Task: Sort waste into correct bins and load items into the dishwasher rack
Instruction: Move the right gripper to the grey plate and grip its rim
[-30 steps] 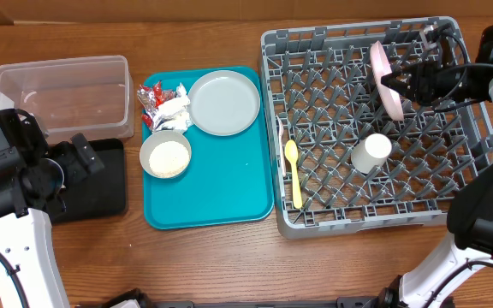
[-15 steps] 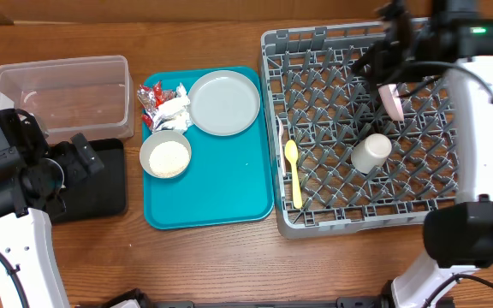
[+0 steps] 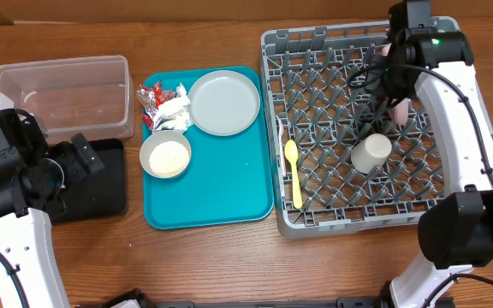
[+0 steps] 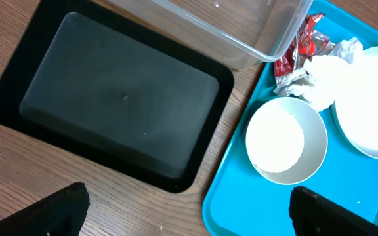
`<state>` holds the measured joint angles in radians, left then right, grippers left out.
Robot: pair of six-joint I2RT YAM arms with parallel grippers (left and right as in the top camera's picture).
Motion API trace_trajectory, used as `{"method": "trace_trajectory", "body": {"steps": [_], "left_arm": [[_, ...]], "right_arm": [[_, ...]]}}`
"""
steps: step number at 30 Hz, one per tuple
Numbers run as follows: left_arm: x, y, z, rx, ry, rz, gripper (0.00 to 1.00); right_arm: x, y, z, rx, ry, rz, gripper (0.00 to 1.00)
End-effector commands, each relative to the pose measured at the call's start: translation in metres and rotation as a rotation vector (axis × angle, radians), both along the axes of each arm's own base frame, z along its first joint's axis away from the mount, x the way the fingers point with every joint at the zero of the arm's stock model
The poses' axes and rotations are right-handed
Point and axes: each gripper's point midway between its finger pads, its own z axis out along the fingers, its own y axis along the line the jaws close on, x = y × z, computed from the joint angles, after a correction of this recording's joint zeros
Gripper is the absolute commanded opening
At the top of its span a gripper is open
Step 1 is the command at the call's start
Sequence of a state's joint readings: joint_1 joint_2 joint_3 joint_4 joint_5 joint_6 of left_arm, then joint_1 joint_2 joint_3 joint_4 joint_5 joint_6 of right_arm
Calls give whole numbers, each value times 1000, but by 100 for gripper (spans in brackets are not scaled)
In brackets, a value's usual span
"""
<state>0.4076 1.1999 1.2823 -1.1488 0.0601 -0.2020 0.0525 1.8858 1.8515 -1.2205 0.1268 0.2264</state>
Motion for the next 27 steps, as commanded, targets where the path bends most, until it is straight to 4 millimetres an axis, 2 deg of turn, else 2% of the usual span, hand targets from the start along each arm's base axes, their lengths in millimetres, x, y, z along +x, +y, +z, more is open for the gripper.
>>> {"method": "trace_trajectory", "body": {"steps": [1, 4, 7, 9, 10, 12, 15, 18, 20, 22, 23, 24, 27], "left_arm": [[2, 1, 5, 9, -12, -17, 100], [2, 1, 5, 9, -11, -17, 100], [2, 1, 5, 9, -11, -17, 100], [2, 1, 5, 9, -11, -17, 100], [2, 1, 5, 9, -12, -17, 100], [2, 1, 5, 9, -12, -17, 100], [2, 1, 5, 9, -12, -17, 100], [2, 1, 5, 9, -12, -17, 100], [2, 1, 5, 9, -11, -17, 100], [2, 1, 5, 9, -12, -17, 100], [2, 1, 5, 9, -11, -17, 100], [2, 1, 5, 9, -12, -17, 100], [2, 1, 5, 9, -12, -17, 100]], "right_arm": [[5, -16, 9, -37, -41, -70, 4], [6, -10, 14, -24, -50, -48, 4], [9, 20, 27, 54, -78, 93, 5], [10, 59, 53, 161, -140, 230, 11], [9, 72, 62, 192, -160, 276, 12], [3, 120, 89, 305, -220, 416, 15], [-11, 175, 99, 377, -235, 552, 16], [-20, 217, 86, 353, -220, 679, 25], [-28, 247, 68, 328, -192, 798, 34], [-35, 271, 44, 287, -152, 930, 40], [-40, 289, 19, 253, -115, 1038, 40], [-41, 294, 10, 239, -104, 1078, 41], [-45, 314, -42, 160, -45, 1286, 41]]}}
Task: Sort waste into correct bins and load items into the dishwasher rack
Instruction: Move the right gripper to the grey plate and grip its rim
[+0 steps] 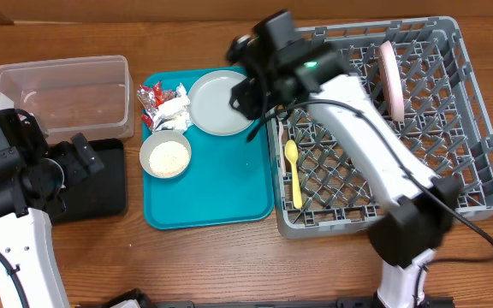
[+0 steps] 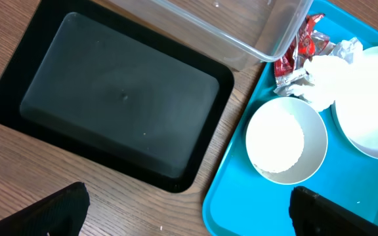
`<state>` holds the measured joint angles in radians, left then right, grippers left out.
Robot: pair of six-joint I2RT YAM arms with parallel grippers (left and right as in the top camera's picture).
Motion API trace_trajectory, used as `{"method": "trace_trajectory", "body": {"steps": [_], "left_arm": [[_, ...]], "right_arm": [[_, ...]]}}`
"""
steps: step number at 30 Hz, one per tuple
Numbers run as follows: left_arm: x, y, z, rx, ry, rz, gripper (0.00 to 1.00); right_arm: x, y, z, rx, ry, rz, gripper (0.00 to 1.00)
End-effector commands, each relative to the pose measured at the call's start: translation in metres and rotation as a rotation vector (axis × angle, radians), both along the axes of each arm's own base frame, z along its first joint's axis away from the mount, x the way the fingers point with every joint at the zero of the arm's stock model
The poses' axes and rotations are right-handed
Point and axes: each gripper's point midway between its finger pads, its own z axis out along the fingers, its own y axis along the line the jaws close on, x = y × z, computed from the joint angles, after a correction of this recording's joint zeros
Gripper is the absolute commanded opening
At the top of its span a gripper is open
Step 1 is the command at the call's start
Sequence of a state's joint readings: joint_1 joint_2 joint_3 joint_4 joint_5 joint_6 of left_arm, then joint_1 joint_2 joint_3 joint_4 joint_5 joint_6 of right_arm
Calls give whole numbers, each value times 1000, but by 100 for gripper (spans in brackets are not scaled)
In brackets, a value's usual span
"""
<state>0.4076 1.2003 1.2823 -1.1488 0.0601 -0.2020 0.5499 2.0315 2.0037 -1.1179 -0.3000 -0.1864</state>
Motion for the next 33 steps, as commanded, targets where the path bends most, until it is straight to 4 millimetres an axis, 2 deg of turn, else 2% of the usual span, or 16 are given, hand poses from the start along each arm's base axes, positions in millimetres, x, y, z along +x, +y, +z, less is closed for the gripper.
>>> {"method": "trace_trajectory", "body": {"steps": [1, 4, 8, 14, 19, 22, 25, 27, 31, 33], "left_arm": [[2, 1, 5, 9, -12, -17, 100], [2, 1, 5, 10, -12, -17, 100], [2, 1, 5, 10, -12, -17, 100], [2, 1, 5, 10, -12, -17, 100], [2, 1, 5, 10, -12, -17, 100], [2, 1, 5, 10, -12, -17, 100], [2, 1, 5, 9, -12, -17, 100], [2, 1, 5, 10, -12, -17, 100], [2, 2, 5, 10, -12, -17, 100], [2, 1, 5, 10, -12, -17, 100]], "right_arm": [[3, 17, -61, -128, -58, 276, 41], [8, 17, -107, -254, -104, 423, 43], [10, 16, -128, -301, -138, 557, 45], [20, 26, -130, -279, -190, 561, 44], [10, 41, -133, -238, -181, 595, 44], [6, 51, -144, -237, -180, 615, 44], [12, 48, -163, -279, -171, 597, 43], [12, 47, -169, -281, -162, 593, 43], [13, 51, -168, -273, -172, 595, 43], [12, 54, -171, -256, -169, 592, 36]]}}
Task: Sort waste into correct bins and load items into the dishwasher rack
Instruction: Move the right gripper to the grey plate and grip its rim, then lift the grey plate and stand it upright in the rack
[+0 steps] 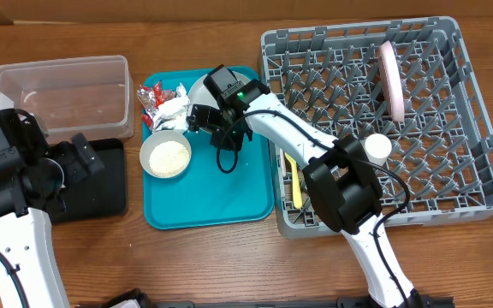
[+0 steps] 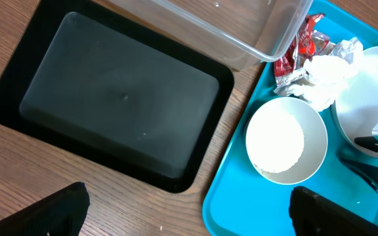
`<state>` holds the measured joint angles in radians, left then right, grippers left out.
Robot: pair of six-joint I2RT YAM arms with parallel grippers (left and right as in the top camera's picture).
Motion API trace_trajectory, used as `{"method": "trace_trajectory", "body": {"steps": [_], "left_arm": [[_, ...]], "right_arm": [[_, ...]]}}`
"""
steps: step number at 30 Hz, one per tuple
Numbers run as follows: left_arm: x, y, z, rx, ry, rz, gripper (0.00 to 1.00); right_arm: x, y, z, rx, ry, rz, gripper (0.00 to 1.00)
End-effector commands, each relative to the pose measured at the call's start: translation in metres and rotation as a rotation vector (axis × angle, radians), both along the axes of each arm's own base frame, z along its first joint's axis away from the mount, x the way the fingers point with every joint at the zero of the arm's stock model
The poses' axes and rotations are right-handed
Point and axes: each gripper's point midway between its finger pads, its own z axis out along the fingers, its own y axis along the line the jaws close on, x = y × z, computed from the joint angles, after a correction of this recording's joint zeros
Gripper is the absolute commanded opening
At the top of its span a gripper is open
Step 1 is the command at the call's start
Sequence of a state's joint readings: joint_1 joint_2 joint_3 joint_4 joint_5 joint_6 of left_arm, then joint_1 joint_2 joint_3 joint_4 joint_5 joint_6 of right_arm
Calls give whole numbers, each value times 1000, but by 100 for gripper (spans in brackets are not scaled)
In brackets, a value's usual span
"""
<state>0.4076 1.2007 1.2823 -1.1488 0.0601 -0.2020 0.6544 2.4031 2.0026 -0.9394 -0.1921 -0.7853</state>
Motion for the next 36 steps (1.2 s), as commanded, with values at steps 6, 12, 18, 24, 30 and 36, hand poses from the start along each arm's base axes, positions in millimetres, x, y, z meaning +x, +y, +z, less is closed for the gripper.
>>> {"method": "trace_trajectory", "body": {"steps": [6, 12, 18, 24, 30, 36], "left_arm": [[2, 1, 5, 10, -12, -17, 100], [2, 1, 5, 10, -12, -17, 100], [2, 1, 5, 10, -12, -17, 100], [2, 1, 5, 10, -12, -17, 100], [2, 1, 5, 10, -12, -17, 100], [2, 1, 5, 10, -12, -17, 100]], "right_arm": [[5, 6, -2, 25, -2, -26, 16], [-1, -3, -4, -33, 8, -29, 4], [-6, -3, 18, -65, -29, -22, 4], [0, 3, 66, -40, -85, -21, 4], [-1, 4, 114, -20, -108, -32, 4], [0, 18, 173, 82, -160, -114, 4]]}}
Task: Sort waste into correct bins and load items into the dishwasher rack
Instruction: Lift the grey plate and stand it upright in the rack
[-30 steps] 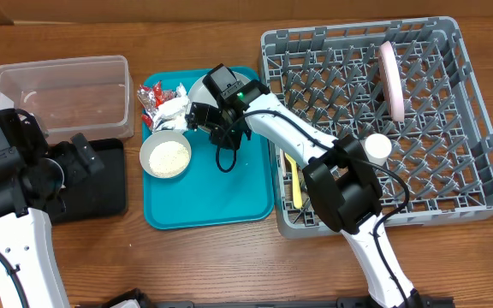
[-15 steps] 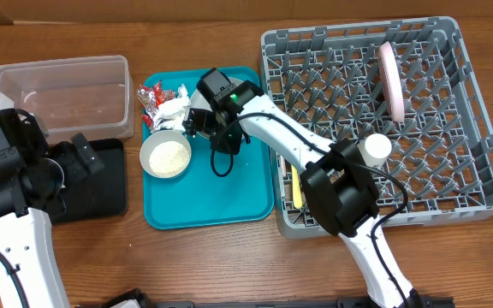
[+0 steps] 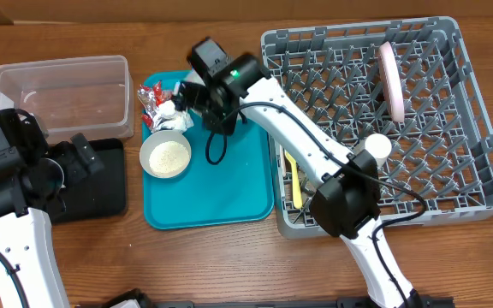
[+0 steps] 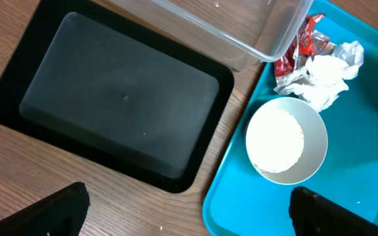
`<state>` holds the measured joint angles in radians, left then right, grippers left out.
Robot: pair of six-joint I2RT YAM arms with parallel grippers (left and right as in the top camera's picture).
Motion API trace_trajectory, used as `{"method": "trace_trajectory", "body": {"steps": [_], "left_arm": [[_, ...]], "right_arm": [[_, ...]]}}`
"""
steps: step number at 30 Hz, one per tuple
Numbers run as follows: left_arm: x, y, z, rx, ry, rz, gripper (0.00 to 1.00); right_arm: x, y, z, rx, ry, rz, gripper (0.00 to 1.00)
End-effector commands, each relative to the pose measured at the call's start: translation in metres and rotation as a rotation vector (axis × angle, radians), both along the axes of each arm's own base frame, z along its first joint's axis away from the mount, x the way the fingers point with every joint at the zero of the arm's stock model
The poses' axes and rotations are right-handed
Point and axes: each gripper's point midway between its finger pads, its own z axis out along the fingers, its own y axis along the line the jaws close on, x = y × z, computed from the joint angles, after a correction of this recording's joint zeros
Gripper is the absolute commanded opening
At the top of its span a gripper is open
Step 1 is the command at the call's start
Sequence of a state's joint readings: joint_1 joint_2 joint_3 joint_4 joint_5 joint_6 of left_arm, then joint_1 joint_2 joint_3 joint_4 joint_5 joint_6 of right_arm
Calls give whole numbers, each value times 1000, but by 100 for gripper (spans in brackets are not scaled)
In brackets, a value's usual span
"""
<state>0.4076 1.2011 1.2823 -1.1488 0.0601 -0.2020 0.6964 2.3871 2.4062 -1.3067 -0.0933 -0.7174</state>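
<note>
My right gripper hangs over the back of the teal tray, shut on the pale plate, which is off the tray and mostly hidden under the arm. A bowl of white grains sits on the tray's left. Behind the bowl lie a red wrapper and a crumpled napkin. My left gripper is open over the wood, in front of the black bin.
A clear plastic bin stands at the back left, the black bin in front of it. The grey dishwasher rack on the right holds a pink plate, a white cup and a yellow spoon.
The pale plate is gone from its place on the tray and is up in my right gripper, which now sits further back and left. The napkin has shifted a little. The left arm is unchanged.
My right gripper was first over the rack beside the pink plate. Then it was over the tray at the pale plate, then down at that plate's left rim. Now the plate is off the tray. The left arm stayed put throughout.
</note>
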Motion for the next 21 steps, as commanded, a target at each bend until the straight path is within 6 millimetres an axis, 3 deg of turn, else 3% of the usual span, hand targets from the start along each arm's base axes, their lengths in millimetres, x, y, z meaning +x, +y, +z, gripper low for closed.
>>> {"method": "trace_trajectory", "body": {"steps": [1, 4, 9, 13, 15, 17, 21], "left_arm": [[2, 1, 5, 10, -12, -17, 100], [2, 1, 5, 10, -13, -17, 100], [2, 1, 5, 10, -12, -17, 100], [2, 1, 5, 10, -12, -17, 100], [2, 1, 5, 10, -13, -17, 100], [2, 1, 5, 10, -12, -17, 100], [2, 1, 5, 10, -12, -17, 100]], "right_arm": [[2, 13, 78, 150, -96, -95, 4], [2, 13, 115, 224, -123, -162, 4], [-17, -3, 200, 365, -199, -227, 4], [-46, -33, 276, 488, -284, -275, 4], [-55, -47, 299, 539, -300, -309, 4], [-66, -76, 335, 635, -312, -409, 4], [-78, -116, 357, 741, -226, -488, 4]]}}
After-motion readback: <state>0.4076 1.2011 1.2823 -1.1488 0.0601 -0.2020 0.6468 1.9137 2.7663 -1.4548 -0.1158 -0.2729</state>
